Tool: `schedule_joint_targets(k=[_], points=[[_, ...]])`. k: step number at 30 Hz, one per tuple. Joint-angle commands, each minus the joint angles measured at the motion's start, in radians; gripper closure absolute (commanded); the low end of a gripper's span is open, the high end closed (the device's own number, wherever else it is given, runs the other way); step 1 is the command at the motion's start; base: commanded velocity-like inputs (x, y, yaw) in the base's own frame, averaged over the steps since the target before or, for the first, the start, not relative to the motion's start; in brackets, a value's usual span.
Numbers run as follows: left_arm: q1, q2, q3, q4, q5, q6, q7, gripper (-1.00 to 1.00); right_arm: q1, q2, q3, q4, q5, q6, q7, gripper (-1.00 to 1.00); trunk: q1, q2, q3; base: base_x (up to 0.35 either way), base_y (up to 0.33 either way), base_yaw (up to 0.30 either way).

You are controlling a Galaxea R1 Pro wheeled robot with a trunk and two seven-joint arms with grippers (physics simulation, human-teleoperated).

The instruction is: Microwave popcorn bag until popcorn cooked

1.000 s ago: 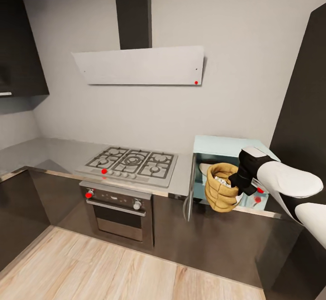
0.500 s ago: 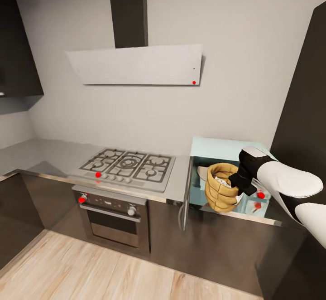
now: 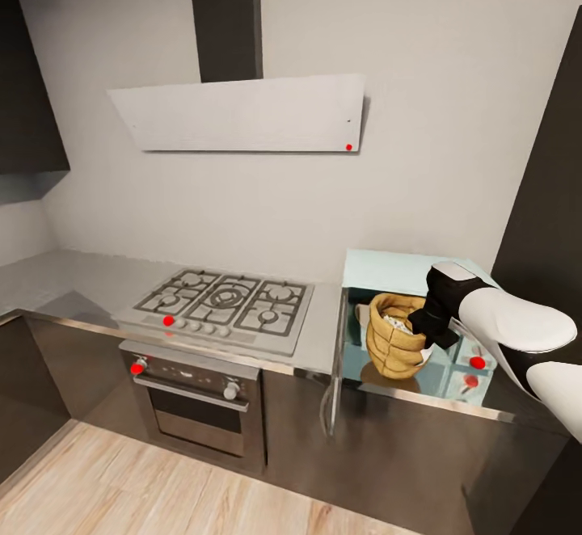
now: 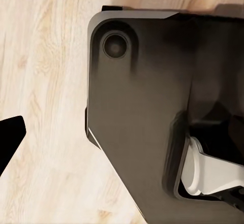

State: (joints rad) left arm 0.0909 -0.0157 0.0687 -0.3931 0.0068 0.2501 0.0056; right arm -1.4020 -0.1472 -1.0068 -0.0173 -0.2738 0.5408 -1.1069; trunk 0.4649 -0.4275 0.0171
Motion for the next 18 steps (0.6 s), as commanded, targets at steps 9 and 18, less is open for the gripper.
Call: schedule_joint_targets(k=[9,18], points=[[0.001,-0.001,0.006,-0.004,0.001,0.008,0.001,-1.00,0.000,0.000,0.008,-0.001,-0.010,0.008,-0.004,1.00,0.000,-0.001,0.000,0.164,0.000,0.000],[0.001,-0.001,0.006,-0.004,0.001,0.008,0.001,-1.00,0.001,0.000,0.008,-0.001,-0.010,0.008,-0.004,1.00,0.000,-0.001,0.000,0.081,0.000,0.000]])
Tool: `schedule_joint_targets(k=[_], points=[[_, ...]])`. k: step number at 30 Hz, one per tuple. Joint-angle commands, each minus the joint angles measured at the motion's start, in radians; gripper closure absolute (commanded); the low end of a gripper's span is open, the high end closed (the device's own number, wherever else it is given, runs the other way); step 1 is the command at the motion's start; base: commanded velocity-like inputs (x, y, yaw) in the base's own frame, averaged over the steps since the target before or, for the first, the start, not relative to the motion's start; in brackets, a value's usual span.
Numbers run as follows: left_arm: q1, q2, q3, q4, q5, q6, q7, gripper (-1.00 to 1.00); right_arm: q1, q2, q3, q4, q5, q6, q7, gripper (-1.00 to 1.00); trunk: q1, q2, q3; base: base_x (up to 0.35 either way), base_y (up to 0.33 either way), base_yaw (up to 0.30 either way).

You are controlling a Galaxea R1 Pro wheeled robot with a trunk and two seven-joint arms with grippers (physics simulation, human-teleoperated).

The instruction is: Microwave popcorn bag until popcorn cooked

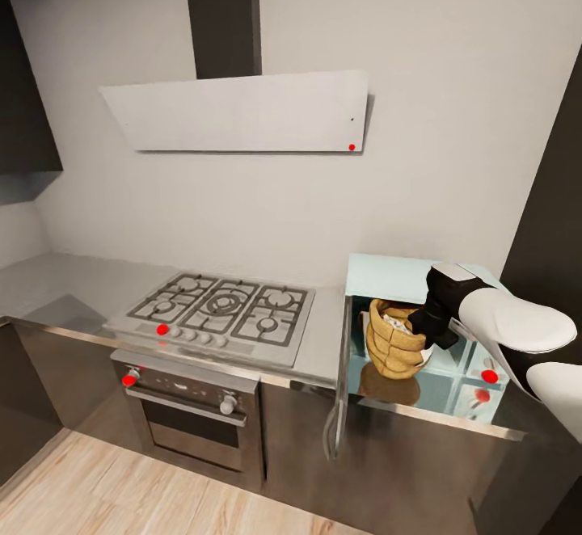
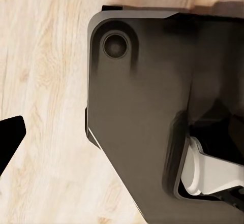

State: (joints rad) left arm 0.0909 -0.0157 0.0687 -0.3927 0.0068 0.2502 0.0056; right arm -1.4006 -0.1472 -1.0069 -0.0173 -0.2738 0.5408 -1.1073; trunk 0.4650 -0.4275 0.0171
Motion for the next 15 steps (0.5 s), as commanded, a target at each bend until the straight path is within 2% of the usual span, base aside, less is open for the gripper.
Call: schedule_joint_targets(k=[1,15], points=[[0.001,-0.001,0.006,-0.004,0.001,0.008,0.001,-1.00,0.000,0.000,0.008,-0.001,-0.010,0.008,-0.004,1.00,0.000,-0.001,0.000,0.006,0.000,0.000],[0.001,-0.001,0.006,-0.004,0.001,0.008,0.001,-1.00,0.000,0.000,0.008,-0.001,-0.010,0.010,-0.004,1.00,0.000,-0.001,0.000,0.081,-0.085,0.000]])
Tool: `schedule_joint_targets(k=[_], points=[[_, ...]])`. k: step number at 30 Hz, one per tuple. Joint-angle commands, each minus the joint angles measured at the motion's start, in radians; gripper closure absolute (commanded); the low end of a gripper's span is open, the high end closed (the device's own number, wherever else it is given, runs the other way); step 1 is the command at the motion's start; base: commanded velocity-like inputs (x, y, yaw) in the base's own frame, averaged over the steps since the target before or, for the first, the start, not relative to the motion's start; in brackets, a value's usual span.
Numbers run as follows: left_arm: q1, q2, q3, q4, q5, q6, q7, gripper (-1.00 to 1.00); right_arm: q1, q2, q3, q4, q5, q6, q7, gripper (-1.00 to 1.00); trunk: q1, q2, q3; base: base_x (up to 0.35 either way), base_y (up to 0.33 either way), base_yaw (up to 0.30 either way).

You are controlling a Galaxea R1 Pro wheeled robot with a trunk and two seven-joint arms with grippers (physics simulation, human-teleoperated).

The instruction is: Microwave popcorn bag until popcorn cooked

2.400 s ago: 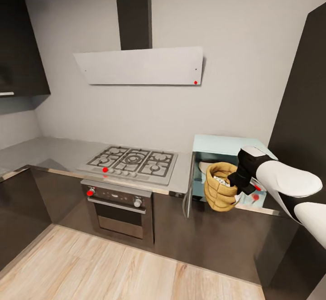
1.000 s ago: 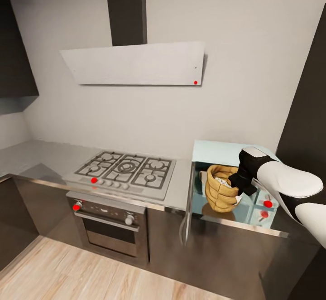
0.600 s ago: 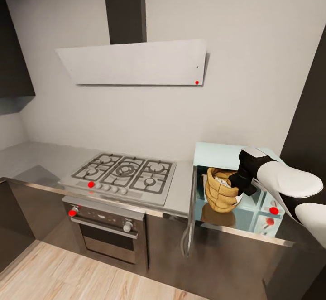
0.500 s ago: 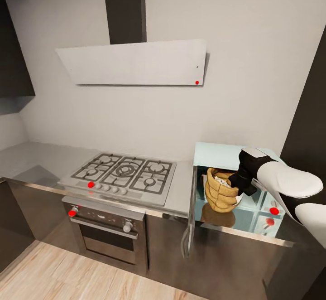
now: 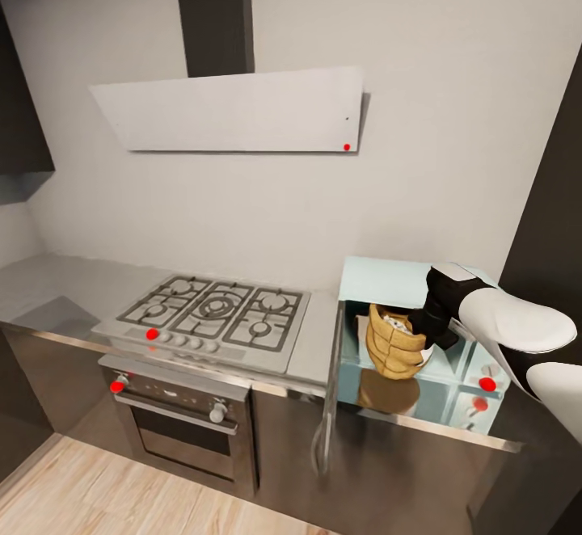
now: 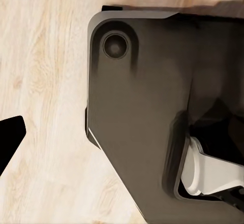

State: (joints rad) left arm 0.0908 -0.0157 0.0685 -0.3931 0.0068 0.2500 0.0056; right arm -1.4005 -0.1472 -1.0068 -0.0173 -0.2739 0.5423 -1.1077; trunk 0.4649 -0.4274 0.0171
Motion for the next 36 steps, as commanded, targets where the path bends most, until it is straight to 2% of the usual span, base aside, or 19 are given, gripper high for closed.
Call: schedule_joint_targets(k=[1,26,27,36], points=[[0.001,-0.001,0.007,-0.004,0.001,0.008,0.001,-1.00,0.000,0.000,0.008,-0.001,-0.010,0.008,-0.003,1.00,0.000,-0.001,0.000,0.058,-0.061,0.000],[0.001,0.000,0.007,-0.004,0.001,0.008,0.001,-1.00,0.000,0.000,0.008,-0.001,-0.010,0.008,-0.003,1.00,0.000,-0.001,0.000,0.035,-0.002,0.000],[0.001,0.000,0.007,-0.003,0.001,0.008,0.001,-1.00,0.000,0.000,0.008,-0.001,-0.010,0.008,-0.003,-1.00,0.000,-0.001,0.000,0.002,0.000,0.000],[0.001,0.000,0.007,-0.004,0.001,0.008,0.001,-1.00,0.000,0.000,0.008,-0.001,-0.009,0.008,-0.003,-1.00,0.000,-0.001,0.000,0.000,0.000,0.000]])
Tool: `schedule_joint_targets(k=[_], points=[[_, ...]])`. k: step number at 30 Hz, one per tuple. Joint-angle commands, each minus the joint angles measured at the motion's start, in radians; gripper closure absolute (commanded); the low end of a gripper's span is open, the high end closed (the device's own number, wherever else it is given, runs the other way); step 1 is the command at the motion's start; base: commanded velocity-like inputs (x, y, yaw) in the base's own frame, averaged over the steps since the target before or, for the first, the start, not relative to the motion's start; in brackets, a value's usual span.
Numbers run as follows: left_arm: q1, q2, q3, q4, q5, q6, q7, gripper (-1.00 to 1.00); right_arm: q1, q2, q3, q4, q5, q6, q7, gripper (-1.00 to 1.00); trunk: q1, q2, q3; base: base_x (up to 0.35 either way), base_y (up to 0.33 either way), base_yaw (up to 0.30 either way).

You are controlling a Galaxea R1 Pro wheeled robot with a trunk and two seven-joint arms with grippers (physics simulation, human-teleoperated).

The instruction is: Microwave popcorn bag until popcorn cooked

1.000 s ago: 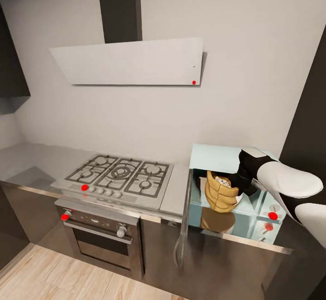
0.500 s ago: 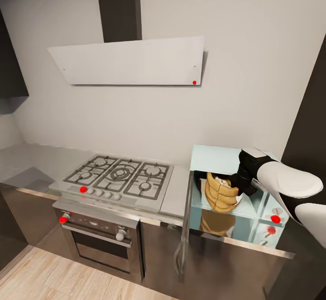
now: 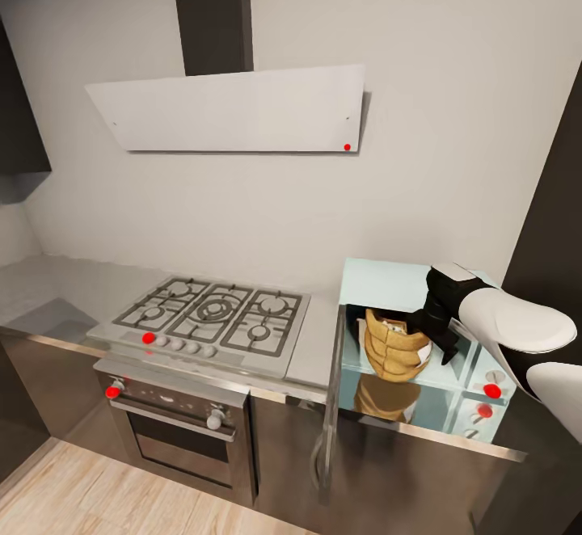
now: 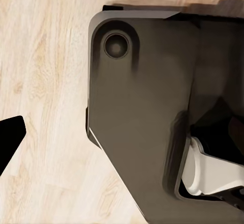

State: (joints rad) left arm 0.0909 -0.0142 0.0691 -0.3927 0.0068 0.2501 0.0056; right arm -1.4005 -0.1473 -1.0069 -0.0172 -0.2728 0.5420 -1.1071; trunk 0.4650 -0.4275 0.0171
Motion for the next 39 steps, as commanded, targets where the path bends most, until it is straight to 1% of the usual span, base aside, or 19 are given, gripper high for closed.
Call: schedule_joint_targets(k=[1,10,15,17,39], points=[[0.001,-0.001,0.006,-0.004,0.001,0.008,0.001,-1.00,0.000,0.000,0.008,-0.001,-0.010,0.009,-0.004,-1.00,0.000,-0.001,0.000,0.000,0.000,0.000],[0.001,-0.001,0.006,-0.004,0.001,0.008,0.001,-1.00,0.000,0.000,0.009,-0.001,-0.008,0.013,0.001,-1.00,0.000,-0.001,0.000,0.000,0.000,0.000],[0.001,-0.001,0.006,-0.003,0.001,0.008,0.001,-1.00,0.000,0.000,0.014,-0.001,-0.007,0.059,0.001,-1.00,0.000,-0.001,0.000,0.000,0.000,0.000],[0.001,-0.001,0.006,-0.004,0.001,0.008,0.001,-1.00,0.000,0.000,0.014,-0.001,-0.006,0.064,0.001,-1.00,0.000,-0.001,0.002,0.000,0.000,0.000],[0.001,-0.001,0.006,-0.003,0.001,0.008,0.001,-1.00,0.000,0.000,0.014,-0.002,-0.007,0.070,0.001,-1.00,0.000,-0.001,0.037,0.000,0.000,0.000]])
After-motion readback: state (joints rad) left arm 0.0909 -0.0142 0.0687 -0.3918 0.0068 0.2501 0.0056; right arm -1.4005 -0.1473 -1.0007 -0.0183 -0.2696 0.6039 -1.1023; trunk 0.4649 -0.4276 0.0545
